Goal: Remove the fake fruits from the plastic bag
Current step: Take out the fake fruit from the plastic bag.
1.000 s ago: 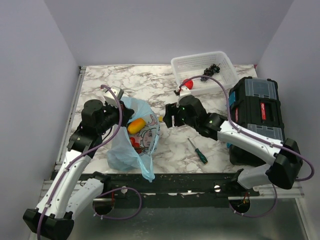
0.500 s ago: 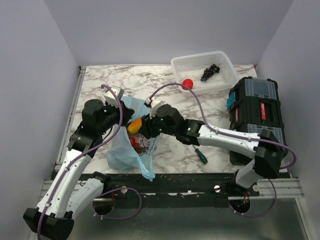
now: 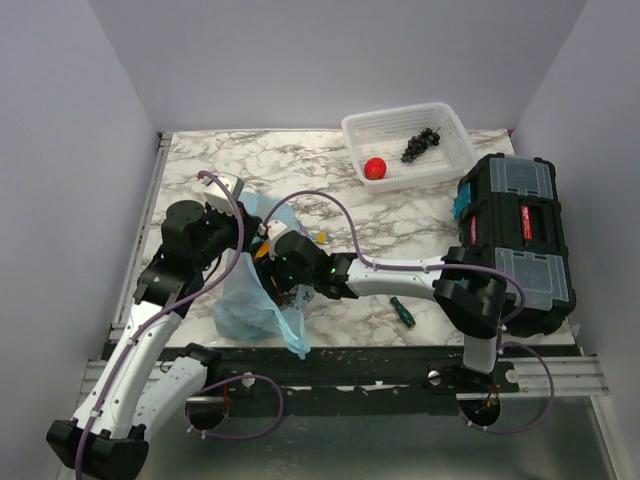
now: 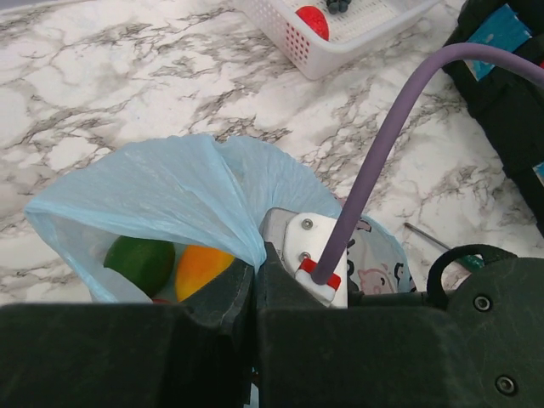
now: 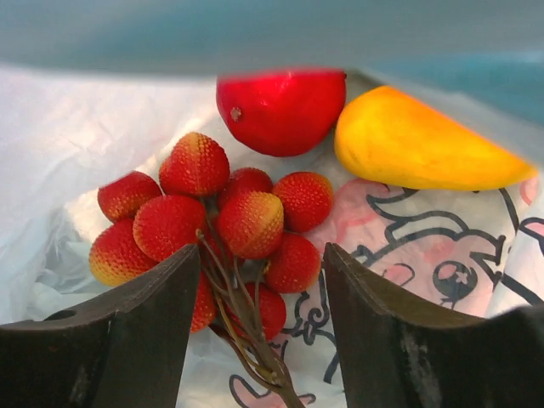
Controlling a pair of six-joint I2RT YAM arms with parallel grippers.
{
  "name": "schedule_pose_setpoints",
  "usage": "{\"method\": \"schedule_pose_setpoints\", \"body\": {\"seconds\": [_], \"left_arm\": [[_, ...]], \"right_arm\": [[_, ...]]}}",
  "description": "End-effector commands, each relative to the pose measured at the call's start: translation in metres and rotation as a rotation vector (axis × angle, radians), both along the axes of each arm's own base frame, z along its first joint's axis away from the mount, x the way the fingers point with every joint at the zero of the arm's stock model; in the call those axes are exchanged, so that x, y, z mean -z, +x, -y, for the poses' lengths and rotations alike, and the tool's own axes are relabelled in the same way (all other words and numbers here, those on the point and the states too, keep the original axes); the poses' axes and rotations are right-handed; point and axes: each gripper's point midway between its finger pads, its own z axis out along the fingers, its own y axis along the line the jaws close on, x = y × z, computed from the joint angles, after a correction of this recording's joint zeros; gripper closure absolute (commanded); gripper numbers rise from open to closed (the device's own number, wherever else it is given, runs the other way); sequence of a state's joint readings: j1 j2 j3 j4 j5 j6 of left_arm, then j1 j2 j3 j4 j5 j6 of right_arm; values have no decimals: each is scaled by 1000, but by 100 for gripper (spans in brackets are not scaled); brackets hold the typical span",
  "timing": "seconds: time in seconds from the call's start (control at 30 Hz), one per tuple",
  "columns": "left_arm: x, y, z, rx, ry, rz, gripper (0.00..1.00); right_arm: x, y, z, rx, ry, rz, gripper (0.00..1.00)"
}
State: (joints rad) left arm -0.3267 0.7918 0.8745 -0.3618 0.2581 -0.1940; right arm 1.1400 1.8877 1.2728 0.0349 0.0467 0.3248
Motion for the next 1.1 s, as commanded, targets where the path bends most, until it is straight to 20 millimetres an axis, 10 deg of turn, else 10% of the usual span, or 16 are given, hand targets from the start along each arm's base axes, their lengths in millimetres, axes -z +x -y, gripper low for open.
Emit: {"method": "schedule_pose_setpoints", "body": {"seconds": [0.0, 0.27, 0.8, 1.07], "left_arm": [[-2, -4, 5, 30, -16, 12, 100], [-1, -4, 6, 34, -14, 6, 100], [1, -3, 6, 34, -9, -3, 100], [1, -3, 6, 33, -9, -4, 100]], "right_arm": [[-18, -9, -29, -73, 82, 37, 30], [1, -43, -39, -200, 104, -24, 10], [96, -69, -33, -198, -115, -40, 6], [98, -54, -33, -118, -140, -13, 30]]}}
